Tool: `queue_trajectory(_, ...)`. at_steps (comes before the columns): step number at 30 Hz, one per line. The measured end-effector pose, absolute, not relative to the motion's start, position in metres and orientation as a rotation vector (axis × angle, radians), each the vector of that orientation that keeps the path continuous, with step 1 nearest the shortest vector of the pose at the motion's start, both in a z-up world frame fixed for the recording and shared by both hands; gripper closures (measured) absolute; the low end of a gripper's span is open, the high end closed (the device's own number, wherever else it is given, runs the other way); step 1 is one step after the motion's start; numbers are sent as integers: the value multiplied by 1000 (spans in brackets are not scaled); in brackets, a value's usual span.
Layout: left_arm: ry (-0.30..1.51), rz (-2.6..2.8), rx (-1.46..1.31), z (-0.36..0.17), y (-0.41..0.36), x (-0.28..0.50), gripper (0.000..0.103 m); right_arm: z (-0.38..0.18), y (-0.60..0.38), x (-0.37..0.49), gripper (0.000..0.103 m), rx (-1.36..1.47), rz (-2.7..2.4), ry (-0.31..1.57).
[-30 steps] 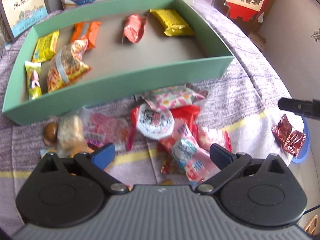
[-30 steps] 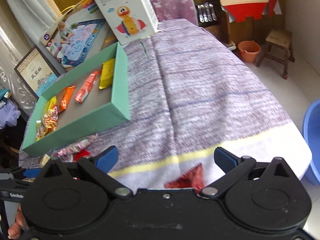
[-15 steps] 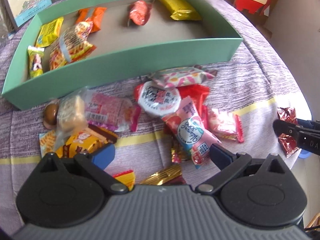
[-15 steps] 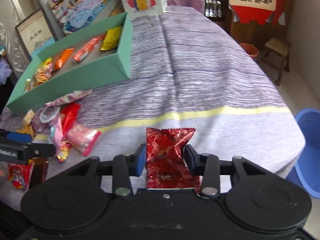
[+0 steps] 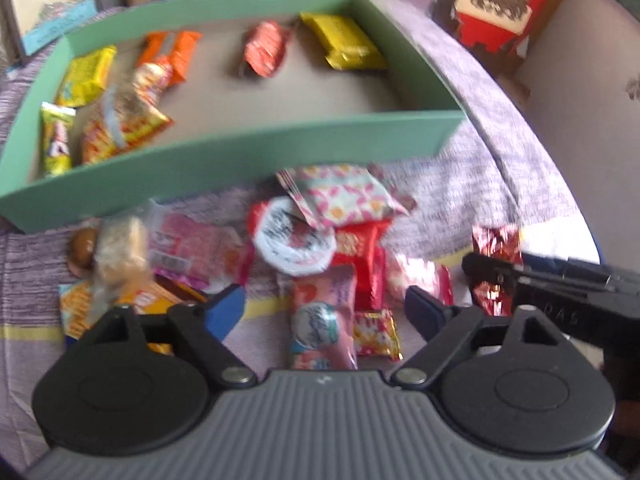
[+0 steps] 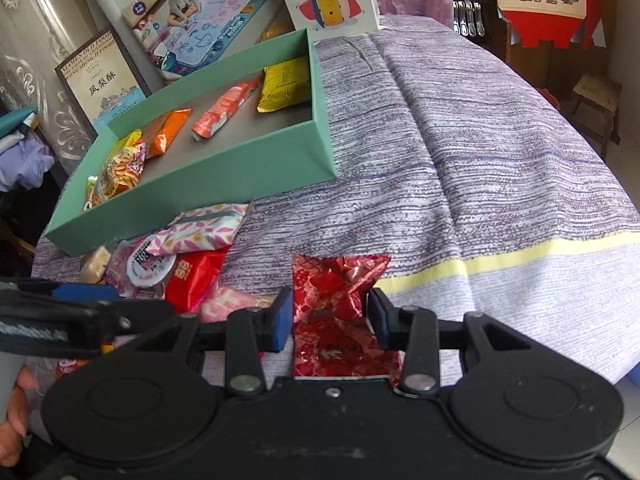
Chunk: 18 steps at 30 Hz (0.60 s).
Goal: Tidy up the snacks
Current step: 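Grasp the red foil candy with right tool while left tool grasps pink wrapped pack, then carry both candies into the green tray and open both tools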
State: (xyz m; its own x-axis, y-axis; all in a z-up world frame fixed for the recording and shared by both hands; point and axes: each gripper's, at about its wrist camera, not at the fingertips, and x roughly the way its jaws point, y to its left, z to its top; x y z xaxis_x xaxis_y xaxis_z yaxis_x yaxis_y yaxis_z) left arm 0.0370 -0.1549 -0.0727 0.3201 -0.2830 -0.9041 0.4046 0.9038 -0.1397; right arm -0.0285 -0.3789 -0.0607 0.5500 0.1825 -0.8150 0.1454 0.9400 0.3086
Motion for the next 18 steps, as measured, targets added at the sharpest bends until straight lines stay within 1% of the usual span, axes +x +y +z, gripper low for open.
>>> queue_trajectory(2,1169,-459,139,-78,-156,35,22,-62,-380,-30,63,364,25,991)
queue_trajectory(5,1155,-467,169,-80,-151,29,30,-62,-377,-31,62,351,23,983)
queue_trajectory(6,1157,-478,160,-81,-148,28,37,-62,-375,-32,62,343,22,977)
queue_trajectory(7,1153,-491,155,-81,-144,26,50,-62,-373,-33,62,333,20,971)
queue_trajectory(9,1128,-510,179,-79,-142,21,66,-63,-369,-33,61,308,15,962)
queue_trajectory(11,1116,-519,188,-77,-142,19,67,-63,-364,-34,59,283,8,955)
queue_trajectory(14,1124,-514,179,-79,-140,21,63,-64,-358,-34,58,250,1,951)
queue_trajectory(15,1128,-513,169,-80,-138,22,63,-64,-358,-34,58,243,1,951)
queue_trajectory(17,1121,-516,153,-77,-134,22,70,-63,-355,-33,60,222,0,957)
queue_trajectory(18,1110,-514,159,-74,-133,21,70,-62,-355,-32,61,216,-2,961)
